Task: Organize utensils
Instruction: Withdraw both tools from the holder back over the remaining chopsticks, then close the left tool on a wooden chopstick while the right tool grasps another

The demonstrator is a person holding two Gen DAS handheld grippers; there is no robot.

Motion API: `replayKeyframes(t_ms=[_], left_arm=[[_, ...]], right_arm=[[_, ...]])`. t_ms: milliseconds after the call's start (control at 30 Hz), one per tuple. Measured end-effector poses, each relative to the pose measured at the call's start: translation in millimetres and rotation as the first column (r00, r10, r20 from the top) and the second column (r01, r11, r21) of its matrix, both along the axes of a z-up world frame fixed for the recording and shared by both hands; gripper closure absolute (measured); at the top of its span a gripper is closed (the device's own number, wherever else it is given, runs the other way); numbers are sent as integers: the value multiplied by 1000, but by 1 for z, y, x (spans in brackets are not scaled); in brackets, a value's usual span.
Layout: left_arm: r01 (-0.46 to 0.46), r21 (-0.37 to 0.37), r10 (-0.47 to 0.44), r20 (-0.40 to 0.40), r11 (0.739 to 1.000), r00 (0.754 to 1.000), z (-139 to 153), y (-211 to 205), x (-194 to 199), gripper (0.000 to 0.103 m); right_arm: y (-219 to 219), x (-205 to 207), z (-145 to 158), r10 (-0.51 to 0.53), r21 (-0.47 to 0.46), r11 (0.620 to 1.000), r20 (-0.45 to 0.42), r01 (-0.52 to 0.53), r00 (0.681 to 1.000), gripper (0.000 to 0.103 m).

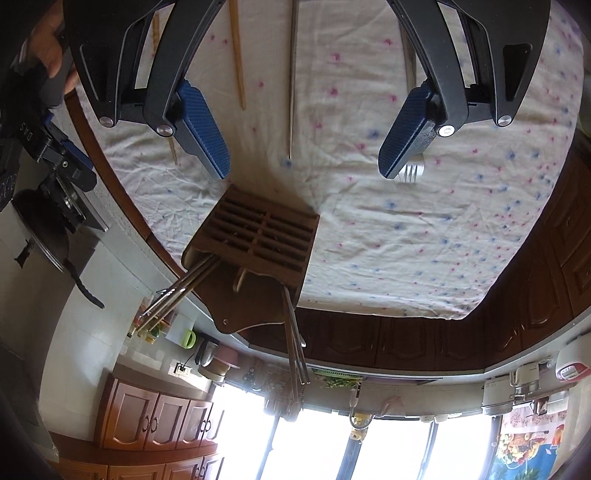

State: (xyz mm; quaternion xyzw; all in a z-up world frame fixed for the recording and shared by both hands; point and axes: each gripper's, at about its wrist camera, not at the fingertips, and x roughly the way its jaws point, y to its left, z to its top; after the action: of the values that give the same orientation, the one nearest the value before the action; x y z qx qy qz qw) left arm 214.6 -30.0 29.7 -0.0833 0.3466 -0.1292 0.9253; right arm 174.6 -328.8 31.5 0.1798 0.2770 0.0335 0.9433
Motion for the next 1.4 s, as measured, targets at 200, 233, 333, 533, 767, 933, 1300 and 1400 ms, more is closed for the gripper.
replayKeyframes(t_ms=[200,233,333,533,767,933,1300,1400], left_arm=[[32,31,-30,-44,999,999,-20,-9,-21,18],[39,31,-37,-56,999,998,-23,-10,-23,18],[52,41,-48,-88,998,995,-34,-15,-30,18],[77,55,-69,-134,996,988,-48,-27,-37,18],[104,68,-92,-155,992,984,-54,-37,-39,18],[116,76,-101,-178,990,979,-59,-43,-36,18],[183,83,-159,-239,980,958,-69,-64,-24,31],[213,65,-187,-279,975,942,-74,-72,-17,42]], right_arm=[[1,-20,-16,-4,-55,998,-34,2,999,4],[1,-23,-20,-6,-59,998,-42,4,999,4],[0,-30,-29,-8,-58,998,-65,5,998,4],[-4,-36,-37,-16,-59,998,-87,10,996,4],[-3,-31,-46,-7,-66,998,-113,-1,994,4],[0,-27,-50,2,-88,996,-127,-13,992,5],[-6,1,-65,19,-73,997,-201,-34,979,38],[-7,13,-69,36,-65,997,-222,-52,974,44]])
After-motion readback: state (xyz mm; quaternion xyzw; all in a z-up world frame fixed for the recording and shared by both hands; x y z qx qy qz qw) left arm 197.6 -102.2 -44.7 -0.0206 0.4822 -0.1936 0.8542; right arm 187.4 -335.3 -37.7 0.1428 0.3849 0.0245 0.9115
